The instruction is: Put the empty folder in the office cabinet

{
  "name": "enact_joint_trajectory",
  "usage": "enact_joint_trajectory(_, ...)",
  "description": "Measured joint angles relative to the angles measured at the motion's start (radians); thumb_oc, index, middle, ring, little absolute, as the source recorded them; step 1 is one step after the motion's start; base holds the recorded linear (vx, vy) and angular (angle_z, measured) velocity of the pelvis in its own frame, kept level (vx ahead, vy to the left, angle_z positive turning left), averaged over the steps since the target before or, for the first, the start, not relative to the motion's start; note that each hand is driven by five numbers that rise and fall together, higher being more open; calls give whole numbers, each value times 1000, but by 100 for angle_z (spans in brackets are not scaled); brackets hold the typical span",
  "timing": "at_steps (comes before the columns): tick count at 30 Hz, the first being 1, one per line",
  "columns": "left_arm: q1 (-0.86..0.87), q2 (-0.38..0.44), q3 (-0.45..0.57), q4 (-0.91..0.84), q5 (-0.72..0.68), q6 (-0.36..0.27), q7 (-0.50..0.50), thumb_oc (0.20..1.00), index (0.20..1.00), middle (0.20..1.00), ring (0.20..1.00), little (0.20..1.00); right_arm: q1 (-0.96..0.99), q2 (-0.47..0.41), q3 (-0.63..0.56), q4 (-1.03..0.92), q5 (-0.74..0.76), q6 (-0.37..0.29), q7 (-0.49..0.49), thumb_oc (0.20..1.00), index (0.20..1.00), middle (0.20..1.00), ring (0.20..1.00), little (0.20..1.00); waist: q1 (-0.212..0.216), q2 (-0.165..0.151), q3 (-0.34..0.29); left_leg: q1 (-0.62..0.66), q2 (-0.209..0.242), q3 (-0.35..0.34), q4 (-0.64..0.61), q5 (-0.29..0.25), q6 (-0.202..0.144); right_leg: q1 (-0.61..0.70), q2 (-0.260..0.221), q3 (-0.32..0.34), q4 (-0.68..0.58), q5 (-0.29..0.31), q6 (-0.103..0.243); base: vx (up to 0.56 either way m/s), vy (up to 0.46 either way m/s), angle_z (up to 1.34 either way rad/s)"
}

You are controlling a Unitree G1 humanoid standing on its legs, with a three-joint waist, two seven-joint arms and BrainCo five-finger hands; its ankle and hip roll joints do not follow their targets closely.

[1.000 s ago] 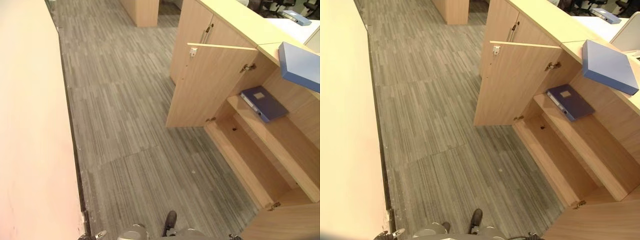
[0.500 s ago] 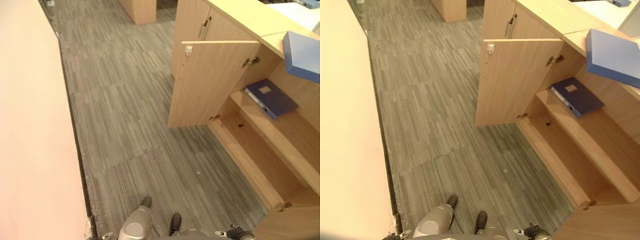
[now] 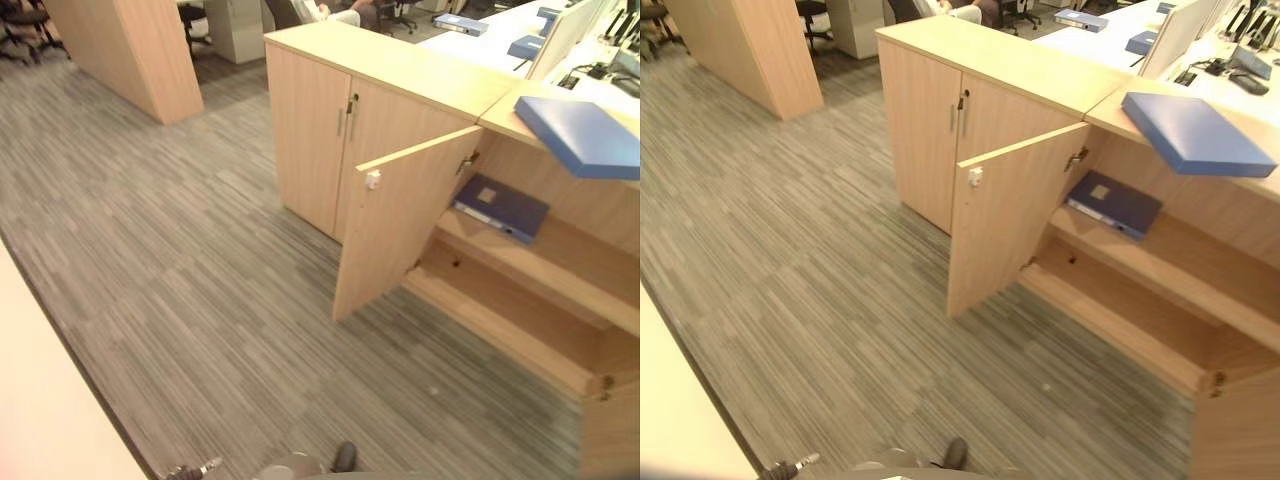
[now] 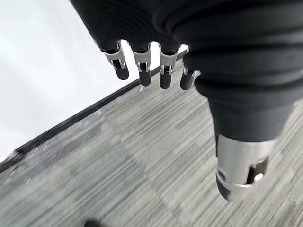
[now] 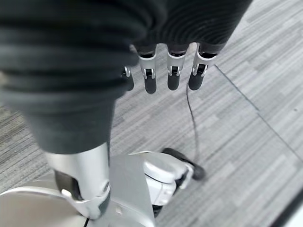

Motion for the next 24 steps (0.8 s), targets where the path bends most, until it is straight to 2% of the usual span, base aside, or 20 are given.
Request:
enact_joint_trajectory(1, 28, 24, 17, -17, 12, 2, -5, 1000, 1000, 1000, 1000, 1000, -14, 13, -1, 14, -26, 4, 6, 1000, 1000, 1000, 1000, 1000, 34, -28, 6, -70, 12, -31, 245, -103, 198, -14, -77, -122, -13, 24, 16, 112, 93, -162)
enact_joint_trajectory(2, 72, 34, 17, -10, 18, 20, -3, 1000, 1000, 1000, 1000, 1000, -7, 0, 15, -6, -25, 0, 15, 1000, 1000, 1000, 1000, 1000, 48, -12, -19, -29, 59, -55, 184, -123, 170, -4, -25, -176, -75, -6, 84, 87, 91, -134)
enact_joint_trajectory(3, 68, 27, -16, -15, 27, 20, -5, 1000, 1000, 1000, 1000, 1000, -53, 37, 59, -5, -25, 43, 10, 1000, 1000, 1000, 1000, 1000, 44, -13, -15, 12, 58, -59, 115, -91, 129, -3, 9, -214, -138, -8, 107, 111, 73, -107)
enact_joint_trajectory(4, 60, 12, -44, -12, 29, 35, -10, 1000, 1000, 1000, 1000, 1000, -149, 35, 138, 3, -78, 94, -8, 1000, 1000, 1000, 1000, 1000, 30, 3, -1, 33, 62, -51, 69, -45, 151, -10, 47, -278, -199, -15, 122, 32, -14, -83)
enact_joint_trajectory(5, 61, -8, 14, -49, 28, 28, -11, 1000, 1000, 1000, 1000, 1000, -137, 14, 43, -73, -60, -1, 6, 1000, 1000, 1000, 1000, 1000, 31, 38, 11, 61, 69, 8, 4, -20, 126, -65, 77, -325, -320, 40, 162, 93, -109, -94)
enact_joint_trajectory(6, 40, -14, 31, -47, 28, 28, -9, 1000, 1000, 1000, 1000, 1000, -115, 39, 44, -99, -40, -7, 3, 1000, 1000, 1000, 1000, 1000, 12, 6, 49, 24, 80, 114, 107, -115, 39, -126, 95, -217, -441, 71, 145, 167, -169, -51)
enact_joint_trajectory(7, 26, -4, 54, -42, 27, 33, -5, 1000, 1000, 1000, 1000, 1000, -109, 54, 22, -114, -22, -17, 6, 1000, 1000, 1000, 1000, 1000, -13, -6, 84, -21, 98, 21, 264, -206, 200, -192, 80, -109, -517, 122, 220, 294, -244, -61)
enact_joint_trajectory(8, 28, 18, 54, -45, 27, 34, -1, 1000, 1000, 1000, 1000, 1000, -95, 75, 8, -121, -22, -18, 12, 1000, 1000, 1000, 1000, 1000, -4, -30, 111, 9, 96, 25, 224, -185, 179, -224, 113, -90, -602, 152, 224, 333, -245, 14)
enact_joint_trajectory(9, -12, 28, 54, -38, 27, 36, -3, 1000, 1000, 1000, 1000, 1000, -75, 96, -23, -113, -14, -23, 9, 1000, 1000, 1000, 1000, 1000, -33, -46, 123, 36, 95, -35, 178, -167, 156, -221, 166, -19, -665, 154, 228, 439, -260, 76)
enact_joint_trajectory(11, -58, 22, 49, -41, 28, 23, -9, 1000, 1000, 1000, 1000, 1000, -57, 105, -26, -18, -14, -11, 13, 1000, 1000, 1000, 1000, 1000, -26, -54, 115, 144, 88, -88, 45, -147, 121, -161, 227, -15, -616, 172, 166, 533, -346, 120)
enact_joint_trajectory(12, -36, 22, 56, -28, 28, 18, -9, 1000, 1000, 1000, 1000, 1000, -53, 107, -26, 23, -14, -11, 17, 1000, 1000, 1000, 1000, 1000, -21, -54, 88, 207, 85, -114, -28, -144, 118, -121, 249, -96, -546, 170, 111, 405, -339, 54)
enact_joint_trajectory(13, -17, 21, 52, -28, 28, 18, -9, 1000, 1000, 1000, 1000, 1000, -52, 105, -27, 37, -14, -7, 17, 1000, 1000, 1000, 1000, 1000, -21, -51, 70, 229, 87, -135, -50, -134, 115, -102, 266, -117, -538, 183, 72, 361, -330, 64)
enact_joint_trajectory(14, -6, 7, 41, -21, 28, 21, -9, 1000, 1000, 1000, 1000, 1000, -54, 93, -29, 38, -14, 2, 16, 1000, 1000, 1000, 1000, 1000, -29, -26, 60, 255, 108, -159, -61, -118, 134, -92, 287, -138, -540, 191, 31, 181, -174, 43)
enact_joint_trajectory(16, 33, -8, 16, -11, 28, 25, -9, 1000, 1000, 1000, 1000, 1000, -66, 82, -24, 38, -14, 3, 15, 1000, 1000, 1000, 1000, 1000, -31, 7, 40, 266, 140, -172, -41, -121, 128, -94, 361, -167, -560, 178, -25, 228, -228, 16)
enact_joint_trajectory(17, 55, -17, 16, -3, 28, 37, -10, 1000, 1000, 1000, 1000, 1000, -79, 81, -19, 28, -13, 0, 12, 1000, 1000, 1000, 1000, 1000, -50, 7, 27, 261, 141, -174, -6, -126, 119, -81, 420, -164, -627, 200, -91, 199, -209, 14)
enact_joint_trajectory(18, 69, -14, 15, 1, 28, 38, -11, 1000, 1000, 1000, 1000, 1000, -75, 81, -7, 18, -12, -2, 7, 1000, 1000, 1000, 1000, 1000, -52, -41, 11, 243, 87, -157, 65, -132, 77, -56, 417, -151, -686, 277, -192, 271, -278, 23)
enact_joint_trajectory(19, 62, -30, 9, -6, 28, 37, -11, 1000, 1000, 1000, 1000, 1000, -78, 63, -4, 14, -4, -1, 4, 1000, 1000, 1000, 1000, 1000, -33, -39, 9, 223, 67, -144, 152, -166, 11, -27, 394, -148, -682, 249, -173, 324, -326, 55)
enact_joint_trajectory(20, 49, -35, -25, -28, 27, 20, -12, 1000, 1000, 1000, 1000, 1000, -59, 54, -9, 21, 16, 0, -8, 1000, 1000, 1000, 1000, 1000, -27, -33, -1, 189, 145, -118, 170, -218, -8, 13, 392, -146, -689, 190, -182, 251, -249, 41)
enact_joint_trajectory(22, 51, -34, -31, -54, 27, 11, -11, 1000, 1000, 1000, 1000, 1000, -78, 59, -4, 16, 17, -13, -18, 1000, 1000, 1000, 1000, 1000, -17, -24, -6, 149, 256, -111, 174, -220, -35, 42, 394, -157, -682, 181, -162, 185, -202, 11)
enact_joint_trajectory(24, 31, -44, -31, -50, 26, 16, -12, 1000, 1000, 1000, 1000, 1000, -83, 50, -2, -3, 17, -23, -24, 1000, 1000, 1000, 1000, 1000, -25, -6, -7, 91, 327, -116, 172, -180, -67, 54, 399, -153, -682, 160, -139, 118, -153, -22)
